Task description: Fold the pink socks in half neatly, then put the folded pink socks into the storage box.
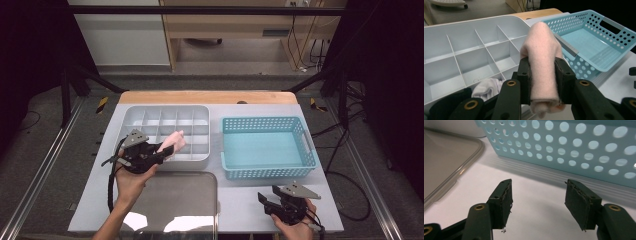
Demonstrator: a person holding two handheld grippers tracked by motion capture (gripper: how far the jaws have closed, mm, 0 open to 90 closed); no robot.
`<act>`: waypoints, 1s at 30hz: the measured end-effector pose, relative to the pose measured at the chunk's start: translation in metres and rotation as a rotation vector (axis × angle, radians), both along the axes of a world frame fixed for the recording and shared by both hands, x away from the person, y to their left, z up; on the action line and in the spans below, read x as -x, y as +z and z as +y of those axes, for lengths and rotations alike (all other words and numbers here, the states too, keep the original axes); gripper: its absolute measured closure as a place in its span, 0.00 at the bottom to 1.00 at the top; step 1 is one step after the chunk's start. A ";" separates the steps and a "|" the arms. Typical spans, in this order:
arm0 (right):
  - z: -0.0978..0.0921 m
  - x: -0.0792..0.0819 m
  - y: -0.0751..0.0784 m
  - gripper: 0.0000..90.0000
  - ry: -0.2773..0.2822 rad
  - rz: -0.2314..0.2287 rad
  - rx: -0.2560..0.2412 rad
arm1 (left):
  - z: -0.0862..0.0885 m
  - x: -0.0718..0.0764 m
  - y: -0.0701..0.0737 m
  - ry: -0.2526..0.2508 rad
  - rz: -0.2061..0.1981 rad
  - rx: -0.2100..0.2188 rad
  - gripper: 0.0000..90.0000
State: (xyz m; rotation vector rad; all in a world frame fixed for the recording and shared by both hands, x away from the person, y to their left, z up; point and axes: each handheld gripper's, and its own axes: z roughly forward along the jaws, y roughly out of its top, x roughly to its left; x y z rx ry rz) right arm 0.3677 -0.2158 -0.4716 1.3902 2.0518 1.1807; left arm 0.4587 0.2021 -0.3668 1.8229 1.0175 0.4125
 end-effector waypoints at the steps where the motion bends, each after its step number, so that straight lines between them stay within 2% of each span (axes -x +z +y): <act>1: 0.000 0.000 0.000 0.43 -0.001 0.000 0.000 | -0.001 -0.002 0.000 0.001 -0.001 -0.001 0.75; 11: 0.001 0.000 0.000 0.43 0.003 0.005 0.000 | -0.010 -0.023 -0.003 0.025 0.006 -0.047 0.75; 19: 0.002 -0.001 -0.001 0.44 0.012 0.011 0.008 | -0.016 -0.038 -0.015 0.035 0.053 -0.089 0.75; 30: 0.003 -0.002 -0.003 0.45 0.022 0.012 0.016 | -0.023 -0.045 -0.034 0.017 0.108 -0.150 0.75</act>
